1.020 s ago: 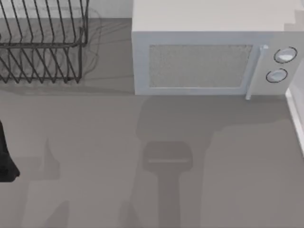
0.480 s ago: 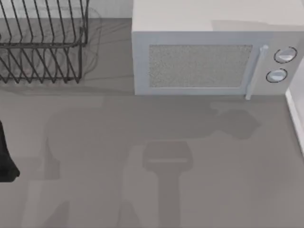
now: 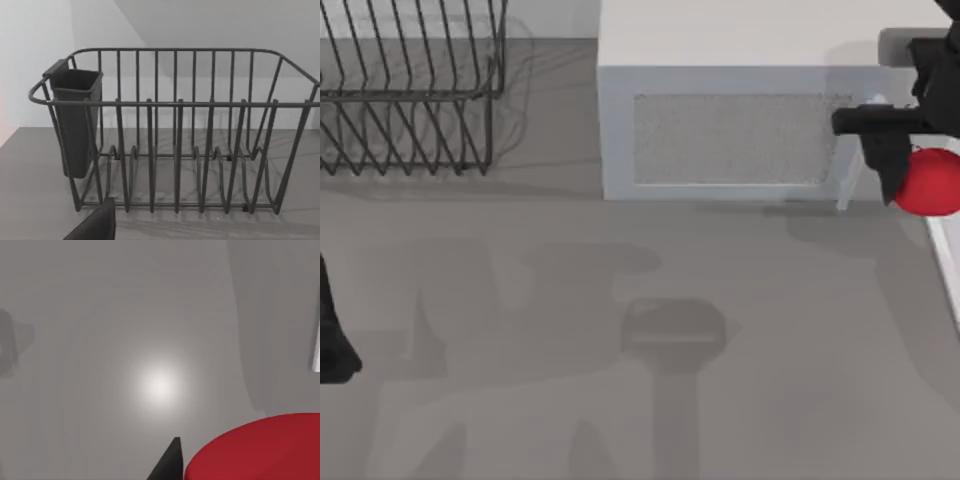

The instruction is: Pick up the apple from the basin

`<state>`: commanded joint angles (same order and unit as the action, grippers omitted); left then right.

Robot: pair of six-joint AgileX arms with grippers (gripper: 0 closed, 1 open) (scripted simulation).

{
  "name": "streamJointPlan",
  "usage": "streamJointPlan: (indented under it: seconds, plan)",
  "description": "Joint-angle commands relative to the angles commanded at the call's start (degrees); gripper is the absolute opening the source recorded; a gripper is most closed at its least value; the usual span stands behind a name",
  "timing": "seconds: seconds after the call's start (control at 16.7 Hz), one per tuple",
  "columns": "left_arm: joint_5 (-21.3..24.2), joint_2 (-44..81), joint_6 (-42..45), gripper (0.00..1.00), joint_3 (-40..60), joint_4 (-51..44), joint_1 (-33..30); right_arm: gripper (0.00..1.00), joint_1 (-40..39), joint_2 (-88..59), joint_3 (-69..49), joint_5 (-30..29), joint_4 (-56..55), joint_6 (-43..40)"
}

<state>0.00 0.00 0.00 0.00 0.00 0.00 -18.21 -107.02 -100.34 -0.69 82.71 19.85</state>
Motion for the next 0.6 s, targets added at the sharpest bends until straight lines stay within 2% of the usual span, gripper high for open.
streamJointPlan:
  seconds: [0.18,0.6]
  plan:
    - [0.0,0.0,0.0,1.0,0.0,0.0,0.0,0.0,-4.5,1.44,4.85,0.58,-2.86,3.72]
    - [0.0,0.0,0.0,1.0,0.0,0.0,0.0,0.0,-4.74,1.14,6.06,0.98,-3.62,4.06]
